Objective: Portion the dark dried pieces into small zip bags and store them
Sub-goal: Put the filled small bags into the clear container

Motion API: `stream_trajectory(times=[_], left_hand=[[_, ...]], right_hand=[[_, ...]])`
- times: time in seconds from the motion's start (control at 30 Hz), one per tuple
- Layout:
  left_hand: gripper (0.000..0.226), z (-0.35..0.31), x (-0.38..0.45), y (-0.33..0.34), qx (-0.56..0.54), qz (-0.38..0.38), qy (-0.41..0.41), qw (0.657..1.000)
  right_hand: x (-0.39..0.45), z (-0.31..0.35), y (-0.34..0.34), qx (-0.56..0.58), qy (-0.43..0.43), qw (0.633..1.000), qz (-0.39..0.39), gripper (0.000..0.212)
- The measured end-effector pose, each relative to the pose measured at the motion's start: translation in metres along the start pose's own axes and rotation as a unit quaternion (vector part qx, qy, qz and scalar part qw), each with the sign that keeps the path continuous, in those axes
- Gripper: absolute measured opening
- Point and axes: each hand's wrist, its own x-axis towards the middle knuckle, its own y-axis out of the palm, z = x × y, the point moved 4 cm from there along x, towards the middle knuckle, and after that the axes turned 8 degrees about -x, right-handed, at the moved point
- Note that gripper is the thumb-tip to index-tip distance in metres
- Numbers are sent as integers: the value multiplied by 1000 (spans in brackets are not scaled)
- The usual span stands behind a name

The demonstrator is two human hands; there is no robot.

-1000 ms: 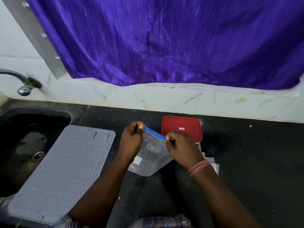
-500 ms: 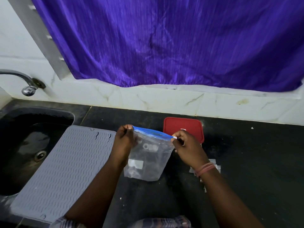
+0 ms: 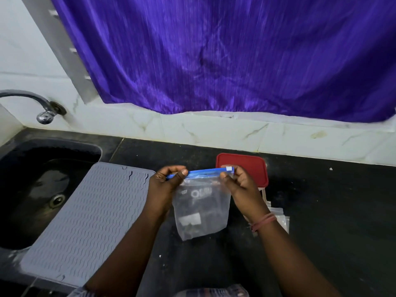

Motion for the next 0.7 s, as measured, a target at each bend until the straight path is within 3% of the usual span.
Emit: stream_trajectory(times=[0.07,0.2,0.3,0.4,0.5,0.6,0.7], left_hand=[[12,2,0,-1,-33,6,-22,999],[46,13,-6,-4,-132,61,-119,982],[38,32,-18,-5,-123,108,-193,967],[41,46,-19,-16,-84,63,-157,982],[29,43,-13,-27,-110,6,-138,984],[27,45,-4,-48,-106,-41,-148,983],[34,59,-4,-73,-62,-77,-189,977]], right_hand=[[-1,1,4,4,0,1000,-5,19],[1,1,8,16,-1,999,-50,17],[10,-6,10,11,20,996,-91,19],[19,-13,18,-3,40,994,-99,26],[22,-21,33,-27,59,997,-42,21],[13,-48,53,-54,133,986,81,37],[-3,-90,66,-86,171,973,125,24]])
